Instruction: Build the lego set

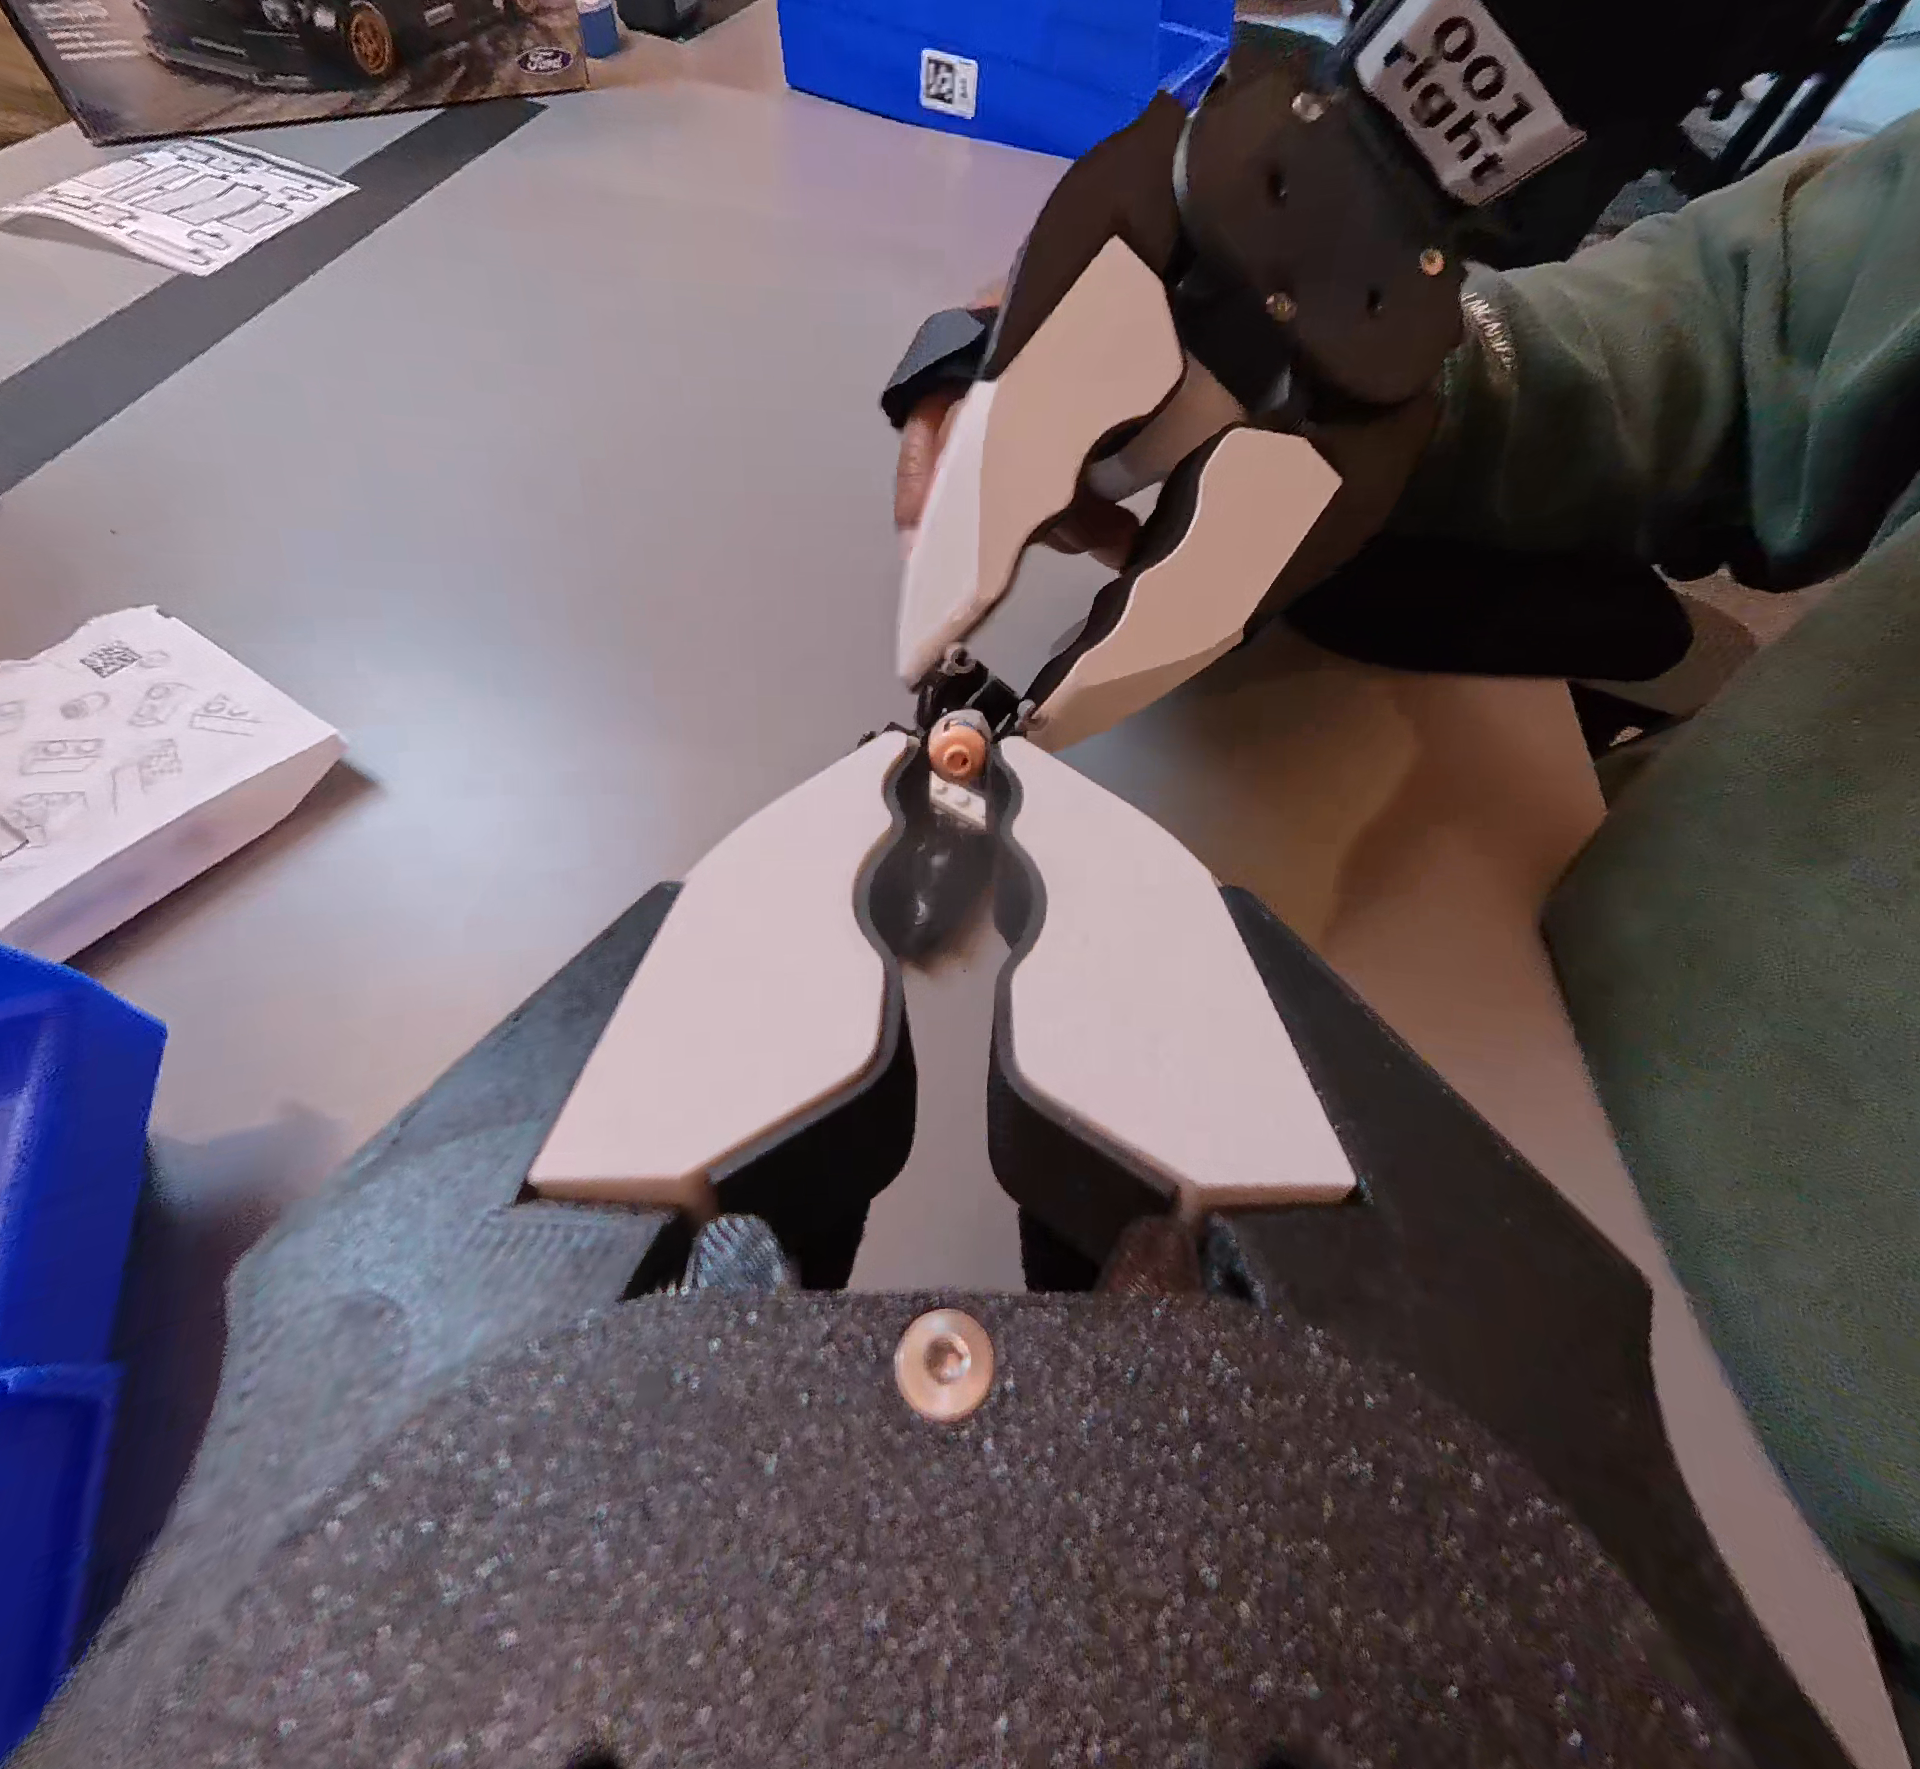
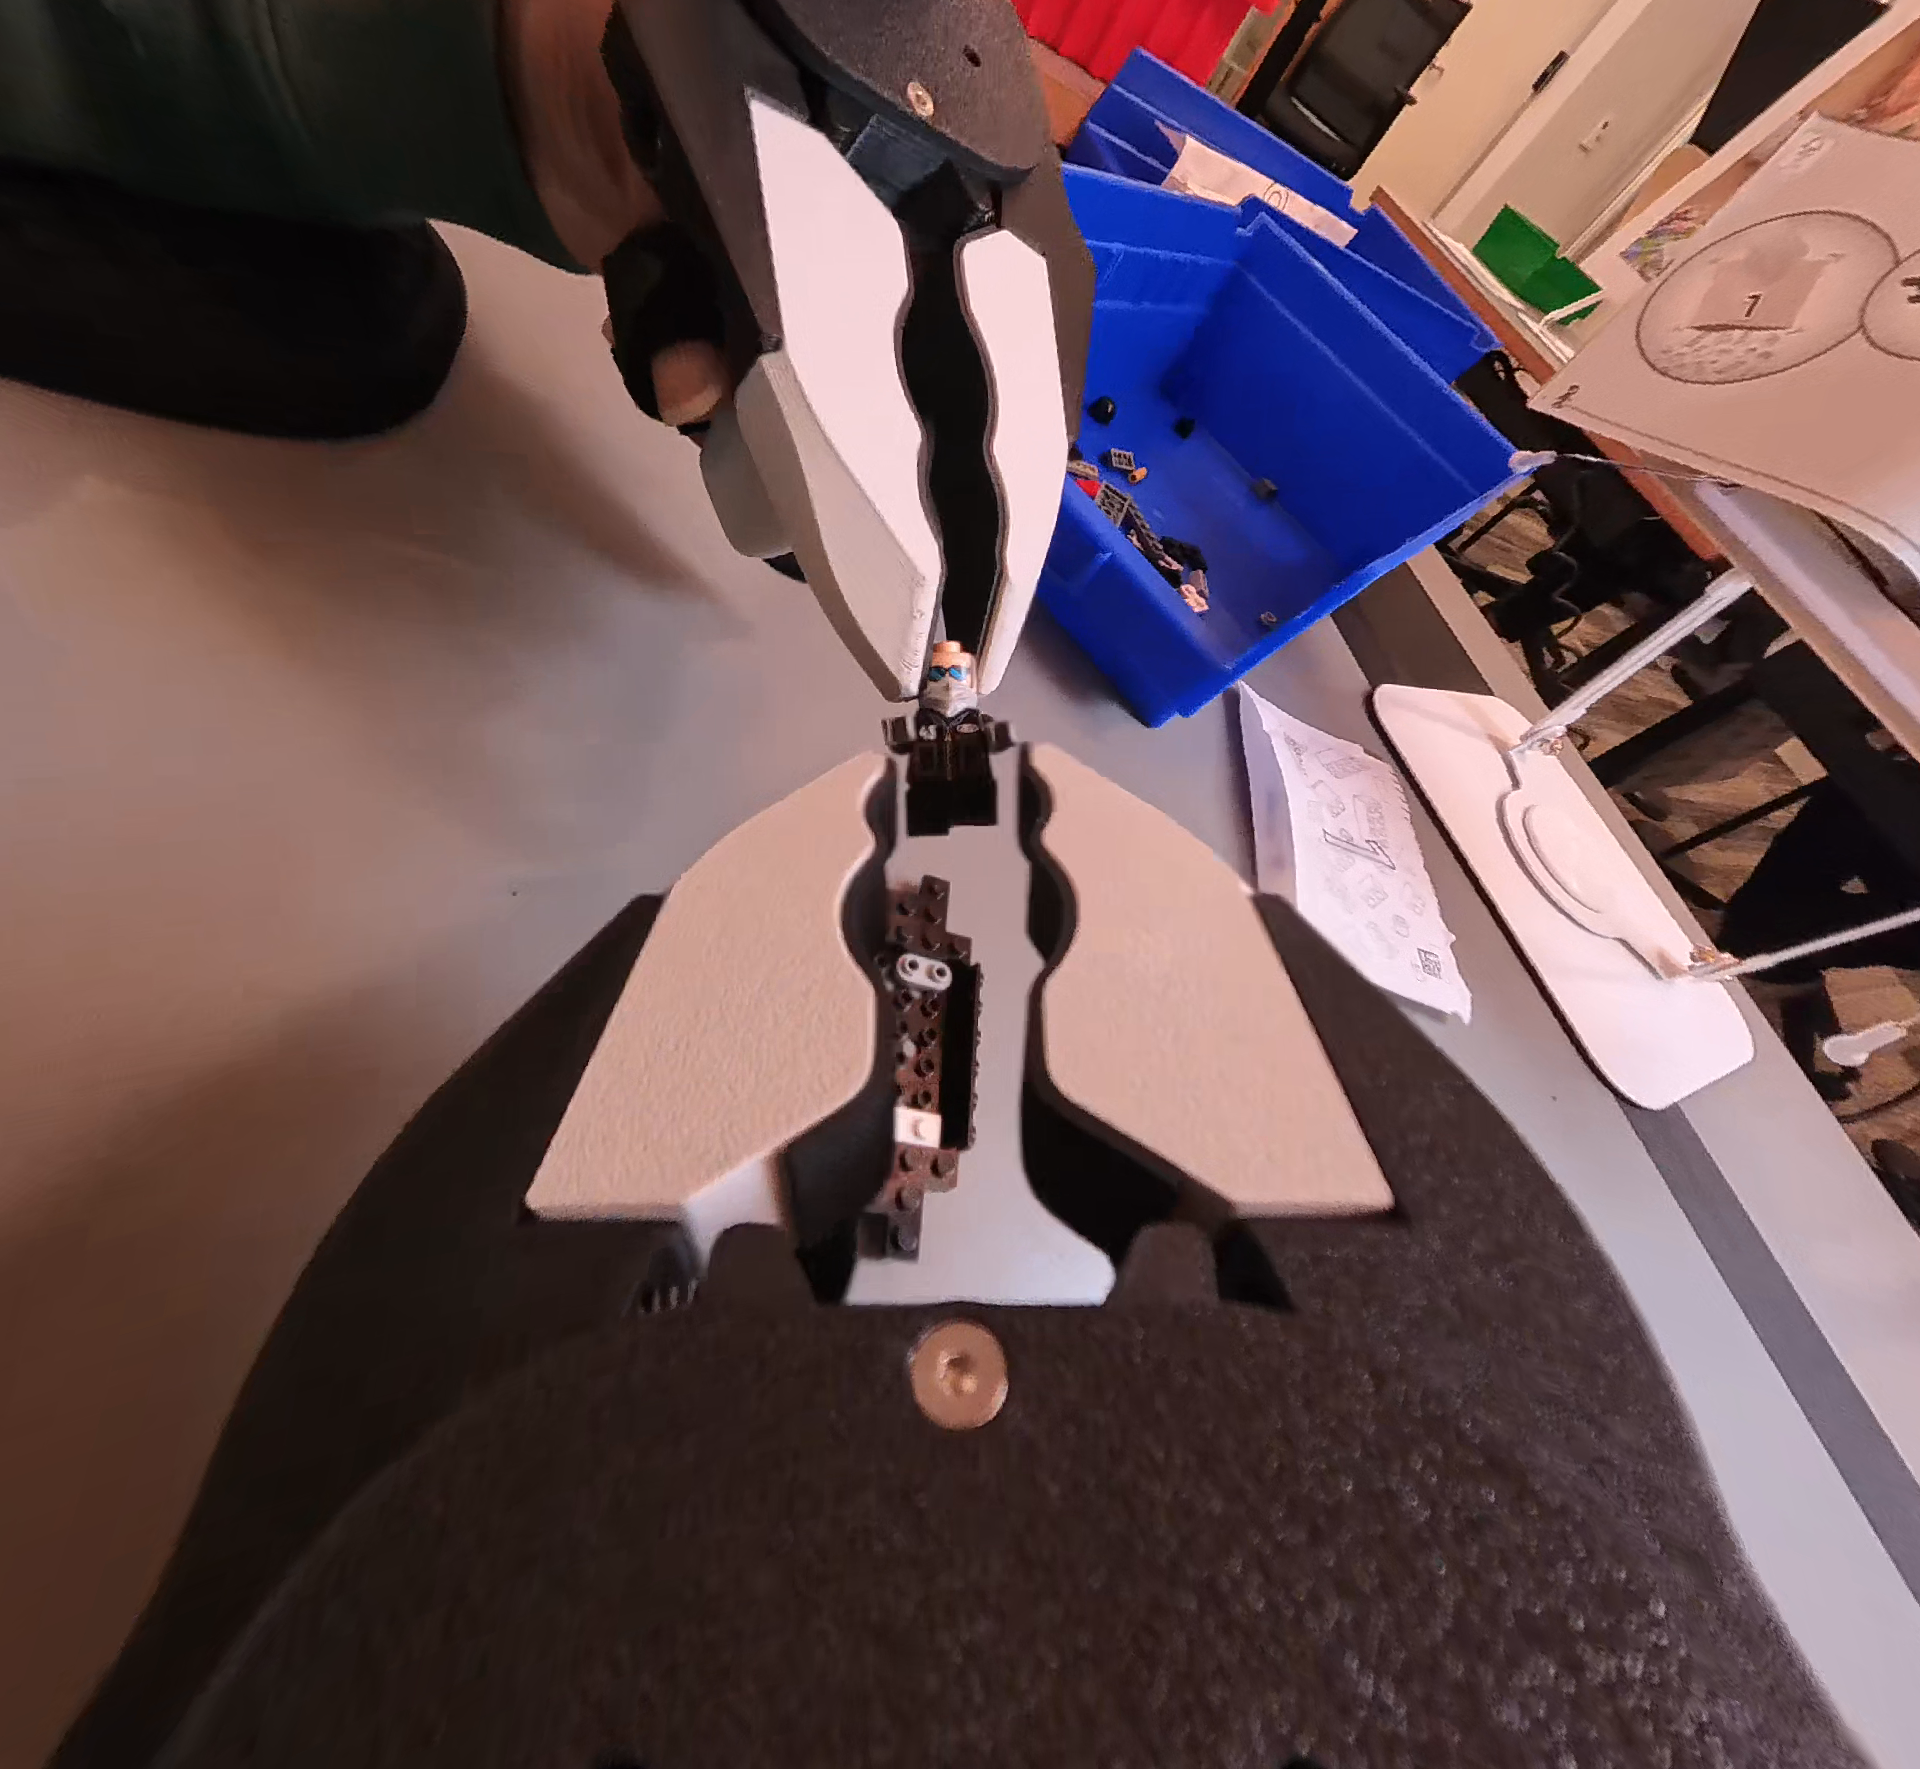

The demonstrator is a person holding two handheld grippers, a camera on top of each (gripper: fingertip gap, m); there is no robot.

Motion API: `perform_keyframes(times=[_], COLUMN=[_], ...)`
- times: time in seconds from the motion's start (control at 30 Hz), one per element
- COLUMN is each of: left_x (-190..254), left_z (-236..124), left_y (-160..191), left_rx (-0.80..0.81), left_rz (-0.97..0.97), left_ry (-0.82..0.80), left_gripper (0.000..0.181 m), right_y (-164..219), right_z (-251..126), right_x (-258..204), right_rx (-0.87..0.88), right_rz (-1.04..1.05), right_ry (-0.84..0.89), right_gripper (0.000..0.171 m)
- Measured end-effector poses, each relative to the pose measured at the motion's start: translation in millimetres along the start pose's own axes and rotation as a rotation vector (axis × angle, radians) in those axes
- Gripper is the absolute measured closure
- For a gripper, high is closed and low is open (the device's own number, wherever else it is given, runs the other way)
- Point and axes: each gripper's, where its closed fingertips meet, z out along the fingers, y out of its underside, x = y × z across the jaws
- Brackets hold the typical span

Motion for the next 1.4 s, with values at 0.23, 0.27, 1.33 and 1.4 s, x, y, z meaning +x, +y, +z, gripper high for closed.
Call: perform_keyframes(times=[0.23,0.27,1.33,1.4], left_x=[10.3,10.8,8.3,7.7], left_z=[4.8,3.8,4.7,5.5], left_y=[2.3,0.4,-2.9,-3.2], left_rx=[-0.002,0.004,-0.027,-0.026], left_rz=[-0.023,-0.034,-0.089,-0.046], left_ry=[0.056,0.061,0.019,-0.010], left_gripper=[0.171,0.171,0.171,0.171], right_y=[-1.9,-3.4,-1.6,-0.8], right_z=[3.6,2.8,4.5,3.2], right_x=[-7.7,-7.3,-0.7,-0.8], right_rx=[-0.010,-0.014,-0.145,-0.136], right_rz=[-0.070,-0.063,-0.246,-0.229], right_ry=[0.008,0.005,0.117,0.119], right_gripper=[0.148,0.148,0.150,0.150])
